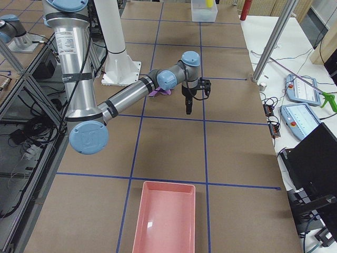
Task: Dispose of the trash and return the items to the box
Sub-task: 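Carry the yellow cup with the left gripper into the clear bin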
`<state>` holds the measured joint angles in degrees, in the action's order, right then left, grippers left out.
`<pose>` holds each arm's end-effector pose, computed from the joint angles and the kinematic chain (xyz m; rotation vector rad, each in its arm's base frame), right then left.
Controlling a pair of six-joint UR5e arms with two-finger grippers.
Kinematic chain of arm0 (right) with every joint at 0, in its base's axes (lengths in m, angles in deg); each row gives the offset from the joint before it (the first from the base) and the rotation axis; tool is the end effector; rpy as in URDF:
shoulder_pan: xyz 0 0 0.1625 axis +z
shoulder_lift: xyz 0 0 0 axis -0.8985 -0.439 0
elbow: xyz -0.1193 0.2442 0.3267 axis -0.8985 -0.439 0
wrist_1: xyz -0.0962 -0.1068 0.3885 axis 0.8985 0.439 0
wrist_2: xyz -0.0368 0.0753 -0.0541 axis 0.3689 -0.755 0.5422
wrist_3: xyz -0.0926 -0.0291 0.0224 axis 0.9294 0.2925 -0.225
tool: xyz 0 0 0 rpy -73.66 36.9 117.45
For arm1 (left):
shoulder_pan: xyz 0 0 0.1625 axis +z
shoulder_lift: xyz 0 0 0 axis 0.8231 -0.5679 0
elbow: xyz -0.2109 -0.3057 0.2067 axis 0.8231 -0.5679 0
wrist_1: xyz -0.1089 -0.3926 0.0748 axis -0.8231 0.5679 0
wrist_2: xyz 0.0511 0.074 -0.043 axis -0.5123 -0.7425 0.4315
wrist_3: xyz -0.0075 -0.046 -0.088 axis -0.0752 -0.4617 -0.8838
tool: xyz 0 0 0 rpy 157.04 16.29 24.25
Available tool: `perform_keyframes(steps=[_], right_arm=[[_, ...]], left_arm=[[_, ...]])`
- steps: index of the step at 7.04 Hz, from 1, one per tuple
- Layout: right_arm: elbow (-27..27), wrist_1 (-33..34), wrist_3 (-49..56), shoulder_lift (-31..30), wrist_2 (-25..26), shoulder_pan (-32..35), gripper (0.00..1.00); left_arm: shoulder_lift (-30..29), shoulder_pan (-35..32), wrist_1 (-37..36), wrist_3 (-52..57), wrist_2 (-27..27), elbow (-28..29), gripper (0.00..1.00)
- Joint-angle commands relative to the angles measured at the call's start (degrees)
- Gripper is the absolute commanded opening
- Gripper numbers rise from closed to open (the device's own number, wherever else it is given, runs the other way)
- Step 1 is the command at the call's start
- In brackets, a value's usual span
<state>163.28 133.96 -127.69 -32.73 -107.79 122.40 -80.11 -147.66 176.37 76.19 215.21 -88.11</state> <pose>-0.1999 -0.4756 0.3960 0.0596 -0.7533 0.0228 -0.0861 -0.6392 0.6188 0.2999 0.7786 0.3084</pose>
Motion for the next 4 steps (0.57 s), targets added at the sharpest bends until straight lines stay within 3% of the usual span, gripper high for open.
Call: perform_keyframes(steps=[1,2,3,4], right_arm=[[0.02,0.00,-0.01,0.00,0.10,-0.17,1.00],[0.02,0.00,-0.01,0.00,0.36,-0.17,1.00],[0.02,0.00,-0.01,0.00,0.89,-0.51,1.00],[0.02,0.00,-0.01,0.00,0.89,-0.61,1.00]], left_arm=[[-2.65,-2.39,9.88,9.91,-7.98,17.61,0.00],[-4.67,-2.30,21.72,9.91,-11.14,28.84,0.00],[-6.35,-2.21,25.50,9.82,-12.91,35.31,0.00],[-6.80,-2.04,25.62,9.74,-13.80,37.37,0.00]])
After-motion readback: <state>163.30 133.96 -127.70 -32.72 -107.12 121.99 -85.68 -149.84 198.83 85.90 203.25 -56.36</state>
